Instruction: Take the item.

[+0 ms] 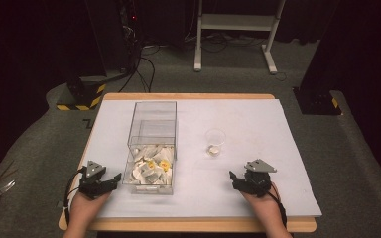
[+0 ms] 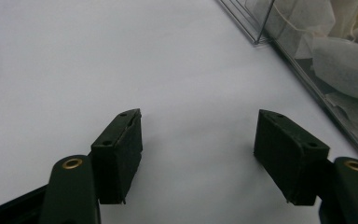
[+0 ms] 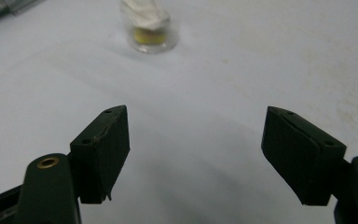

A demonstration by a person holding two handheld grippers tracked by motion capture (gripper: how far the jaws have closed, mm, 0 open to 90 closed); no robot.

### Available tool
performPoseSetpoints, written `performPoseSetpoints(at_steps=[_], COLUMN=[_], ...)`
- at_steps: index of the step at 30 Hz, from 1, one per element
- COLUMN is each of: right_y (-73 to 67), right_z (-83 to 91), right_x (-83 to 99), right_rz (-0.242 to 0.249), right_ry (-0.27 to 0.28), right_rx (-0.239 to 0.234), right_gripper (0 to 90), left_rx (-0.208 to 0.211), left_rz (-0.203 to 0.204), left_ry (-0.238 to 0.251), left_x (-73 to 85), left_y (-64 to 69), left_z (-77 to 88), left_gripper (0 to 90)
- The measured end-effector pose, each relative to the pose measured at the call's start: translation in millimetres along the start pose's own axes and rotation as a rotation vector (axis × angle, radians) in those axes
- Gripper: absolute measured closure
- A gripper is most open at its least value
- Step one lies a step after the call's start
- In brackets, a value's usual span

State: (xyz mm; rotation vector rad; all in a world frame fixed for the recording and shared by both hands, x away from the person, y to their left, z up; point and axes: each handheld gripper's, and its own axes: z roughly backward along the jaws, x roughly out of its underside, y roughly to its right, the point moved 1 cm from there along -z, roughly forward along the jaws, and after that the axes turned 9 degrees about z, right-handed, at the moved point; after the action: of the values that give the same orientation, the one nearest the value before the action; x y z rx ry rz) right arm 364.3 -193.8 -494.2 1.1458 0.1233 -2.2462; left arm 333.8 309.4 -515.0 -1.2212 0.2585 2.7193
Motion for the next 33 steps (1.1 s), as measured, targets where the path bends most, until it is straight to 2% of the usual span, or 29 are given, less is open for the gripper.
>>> performPoseSetpoints(at_steps=[8,9,11,15,16,19,23,27,29,33], right_y=[6.8,7.0,6.8,6.4,7.6,8.7,8.4,8.1,7.4,7.9], right_z=[-1.2,-1.1,-1.7,-0.6,-0.2,-0.4,-0.9,-0.8,-0.7,-0.5], right_x=[17.0,17.0,17.7,19.0,19.5,19.6,19.2,19.6,19.5,19.8], right_rz=[-0.034,-0.034,-0.034,-0.041,-0.059,-0.067,-0.062,-0.055,-0.055,-0.058], right_ry=[-0.042,-0.041,-0.043,-0.032,-0.026,-0.024,-0.027,-0.024,-0.026,-0.023], right_rx=[0.015,0.018,0.013,0.012,0.008,0.005,0.000,-0.004,-0.003,-0.006], right_gripper=[23.9,23.9,23.9,24.4,24.6,24.8,25.0,25.2,25.2,25.2], left_rx=[0.001,0.001,-0.015,-0.001,0.005,0.016,0.038,0.048,0.053,0.092], left_rz=[-0.001,-0.001,-0.031,-0.033,-0.026,-0.010,-0.014,-0.043,-0.043,-0.032], left_ry=[0.002,0.002,0.008,0.009,0.014,0.031,0.053,0.061,0.079,0.120], left_x=[0.4,0.4,2.3,3.2,2.2,-0.4,-4.8,-11.9,-15.3,-19.9], left_y=[1.3,1.3,4.7,5.1,4.5,5.7,8.6,14.7,17.3,20.8], left_z=[0.7,0.7,4.2,9.2,13.6,20.7,30.6,44.1,52.6,67.5], left_gripper=[33.1,33.6,36.9,36.0,35.9,35.8,35.6,35.6,35.5,34.0])
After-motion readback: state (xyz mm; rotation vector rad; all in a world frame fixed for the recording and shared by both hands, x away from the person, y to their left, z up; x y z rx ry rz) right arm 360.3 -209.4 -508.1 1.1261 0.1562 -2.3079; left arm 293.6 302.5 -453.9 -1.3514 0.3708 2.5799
